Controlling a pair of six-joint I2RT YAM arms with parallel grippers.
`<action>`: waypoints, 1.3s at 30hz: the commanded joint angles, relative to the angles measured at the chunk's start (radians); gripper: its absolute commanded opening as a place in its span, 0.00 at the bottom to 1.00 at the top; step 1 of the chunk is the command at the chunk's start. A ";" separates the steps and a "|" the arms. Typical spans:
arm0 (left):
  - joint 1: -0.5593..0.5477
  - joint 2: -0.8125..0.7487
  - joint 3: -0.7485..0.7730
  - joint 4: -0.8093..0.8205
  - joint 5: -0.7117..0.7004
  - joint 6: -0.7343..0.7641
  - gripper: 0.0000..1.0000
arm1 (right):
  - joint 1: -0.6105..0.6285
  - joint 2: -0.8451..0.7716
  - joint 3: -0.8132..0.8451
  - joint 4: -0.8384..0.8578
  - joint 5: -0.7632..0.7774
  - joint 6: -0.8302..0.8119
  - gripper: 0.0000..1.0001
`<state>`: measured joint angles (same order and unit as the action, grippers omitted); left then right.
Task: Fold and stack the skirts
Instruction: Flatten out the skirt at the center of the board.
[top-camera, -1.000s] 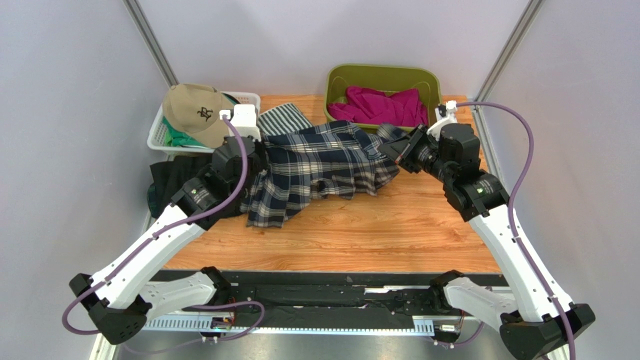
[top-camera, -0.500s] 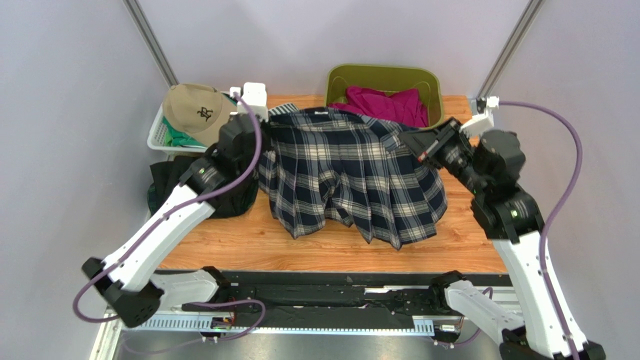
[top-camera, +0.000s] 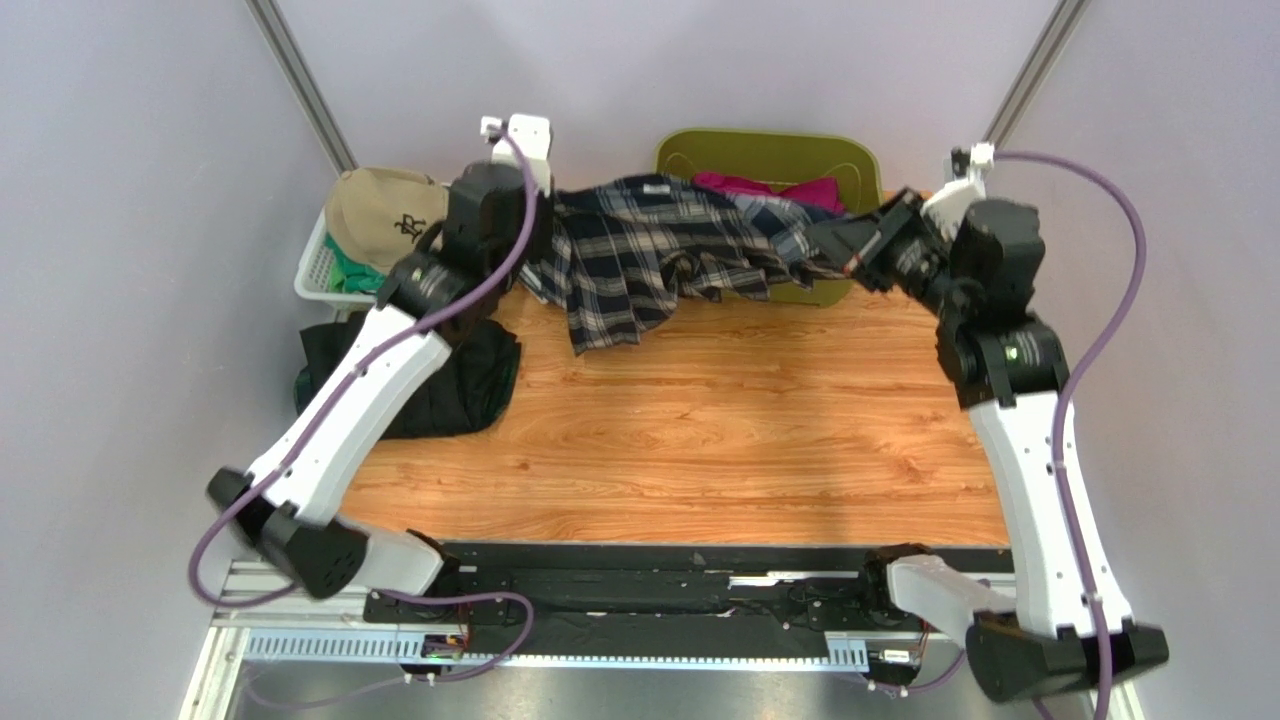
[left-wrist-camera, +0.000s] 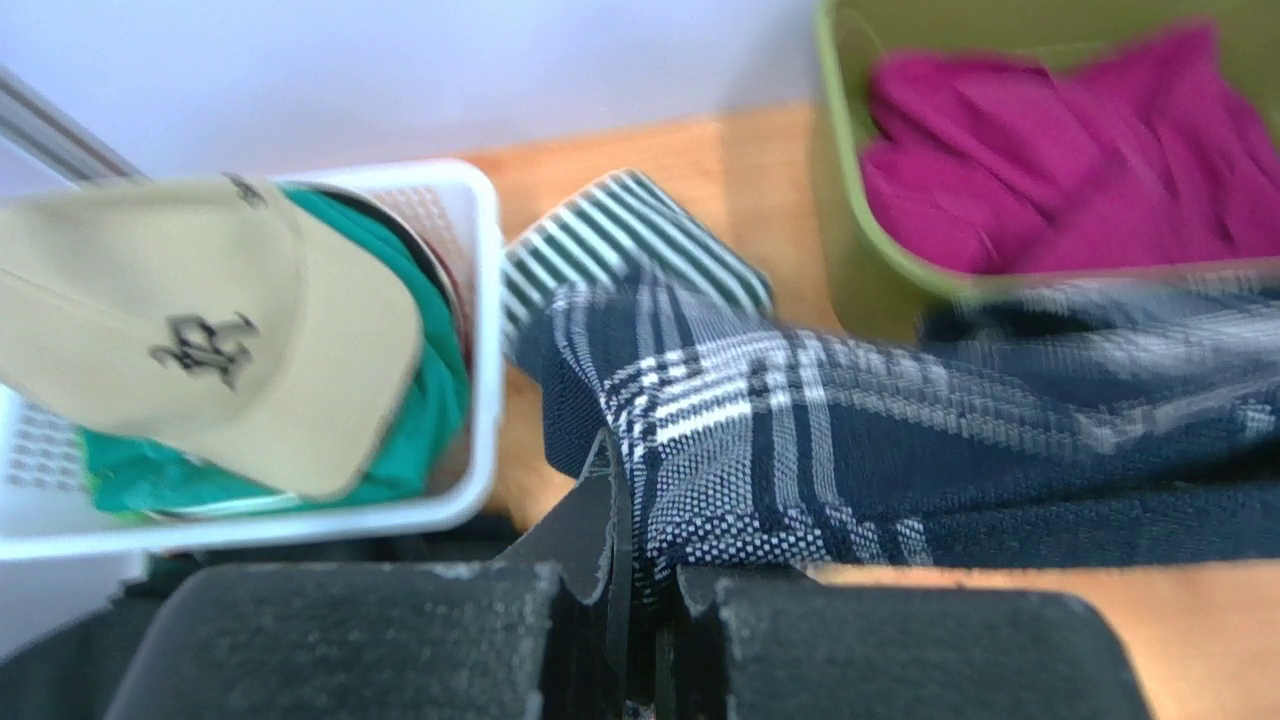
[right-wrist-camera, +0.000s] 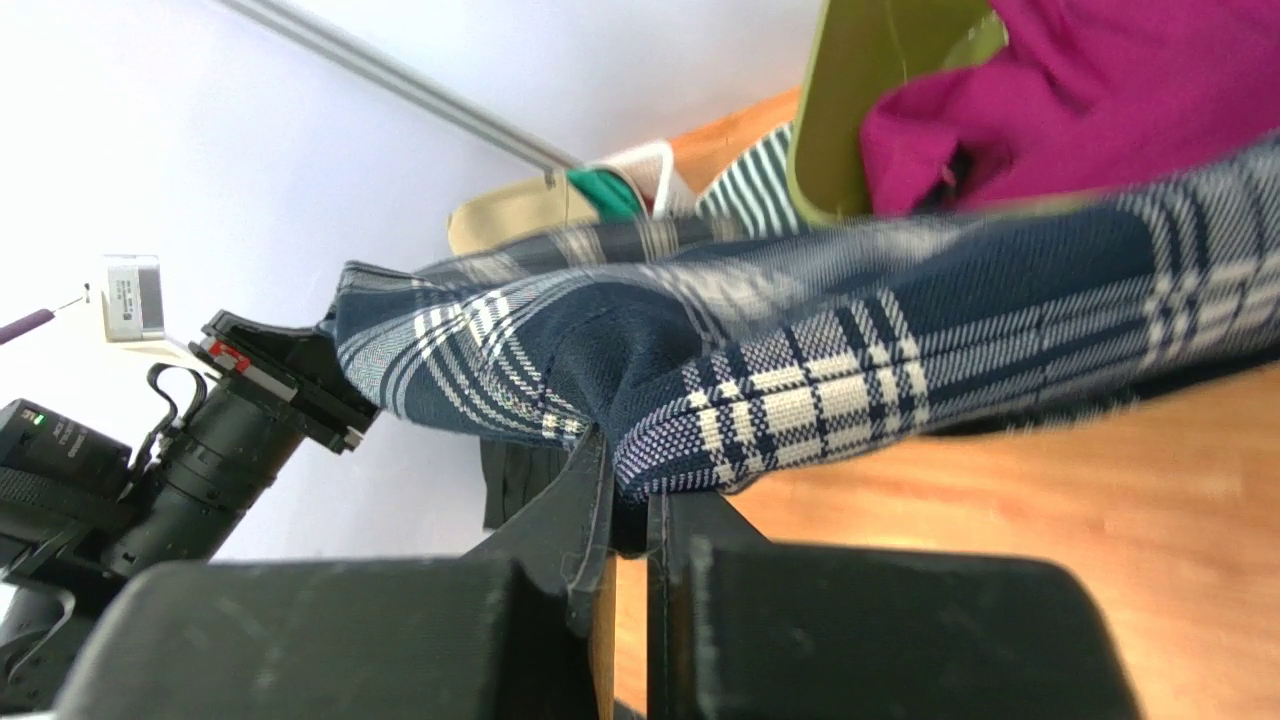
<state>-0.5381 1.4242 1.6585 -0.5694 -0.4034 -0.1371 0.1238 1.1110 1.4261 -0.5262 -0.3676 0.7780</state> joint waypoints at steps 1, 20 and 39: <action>-0.052 -0.252 -0.315 0.054 0.023 -0.047 0.00 | -0.030 -0.198 -0.200 -0.085 0.073 -0.046 0.02; -0.594 -0.610 -0.802 -0.431 0.248 -0.710 0.96 | -0.030 -0.521 -0.496 -0.824 0.266 -0.155 0.95; -0.594 -0.496 -0.933 -0.397 0.464 -0.719 0.99 | -0.019 -0.048 -0.857 -0.120 0.113 -0.045 0.91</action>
<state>-1.1301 0.8696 0.6743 -1.0420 0.1032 -0.8543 0.0990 0.9878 0.5758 -0.8528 -0.2714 0.6941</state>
